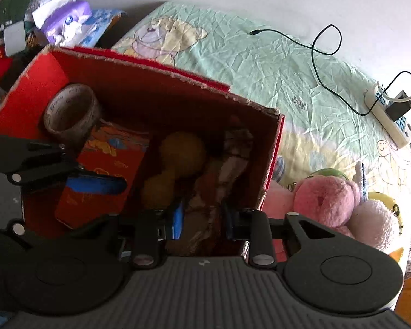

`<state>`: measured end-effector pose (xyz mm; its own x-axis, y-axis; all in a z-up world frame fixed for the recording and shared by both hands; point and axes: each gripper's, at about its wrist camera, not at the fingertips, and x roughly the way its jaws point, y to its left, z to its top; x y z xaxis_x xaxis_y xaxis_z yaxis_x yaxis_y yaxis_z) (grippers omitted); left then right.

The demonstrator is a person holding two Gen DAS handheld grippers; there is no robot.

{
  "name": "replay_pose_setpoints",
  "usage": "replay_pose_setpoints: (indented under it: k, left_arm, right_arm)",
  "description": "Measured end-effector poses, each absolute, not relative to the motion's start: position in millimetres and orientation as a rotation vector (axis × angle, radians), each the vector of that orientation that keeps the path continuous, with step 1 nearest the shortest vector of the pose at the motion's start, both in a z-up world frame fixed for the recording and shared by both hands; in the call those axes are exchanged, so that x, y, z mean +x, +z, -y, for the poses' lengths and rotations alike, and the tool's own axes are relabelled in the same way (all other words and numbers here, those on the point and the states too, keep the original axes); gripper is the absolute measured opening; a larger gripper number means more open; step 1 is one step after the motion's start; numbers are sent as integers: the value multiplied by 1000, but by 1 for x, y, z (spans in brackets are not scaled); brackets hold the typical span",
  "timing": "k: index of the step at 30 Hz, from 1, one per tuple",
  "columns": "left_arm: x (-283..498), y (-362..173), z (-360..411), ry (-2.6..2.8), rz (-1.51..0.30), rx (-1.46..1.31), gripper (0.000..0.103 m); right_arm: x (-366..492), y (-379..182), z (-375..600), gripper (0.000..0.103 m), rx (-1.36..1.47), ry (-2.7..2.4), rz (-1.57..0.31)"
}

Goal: Organize objects
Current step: 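Carry the cloth pouch over the red box and lower it inside, then open the right tool to release the pouch beside the orange toy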

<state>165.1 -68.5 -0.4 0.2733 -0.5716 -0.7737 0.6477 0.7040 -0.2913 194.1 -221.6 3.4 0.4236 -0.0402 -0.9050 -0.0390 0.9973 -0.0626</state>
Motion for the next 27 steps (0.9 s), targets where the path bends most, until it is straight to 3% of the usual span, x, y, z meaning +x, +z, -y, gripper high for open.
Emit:
replay_pose_setpoints:
  k: [15,27]
  left_arm:
    - [186,1,56,-594,-992,151,70]
    - [194,-6,50,-439,-972,266,73]
  right_arm:
    - [185,5,220,29,80,-56,-937]
    - [187,-9,207,29,132,-113,-906]
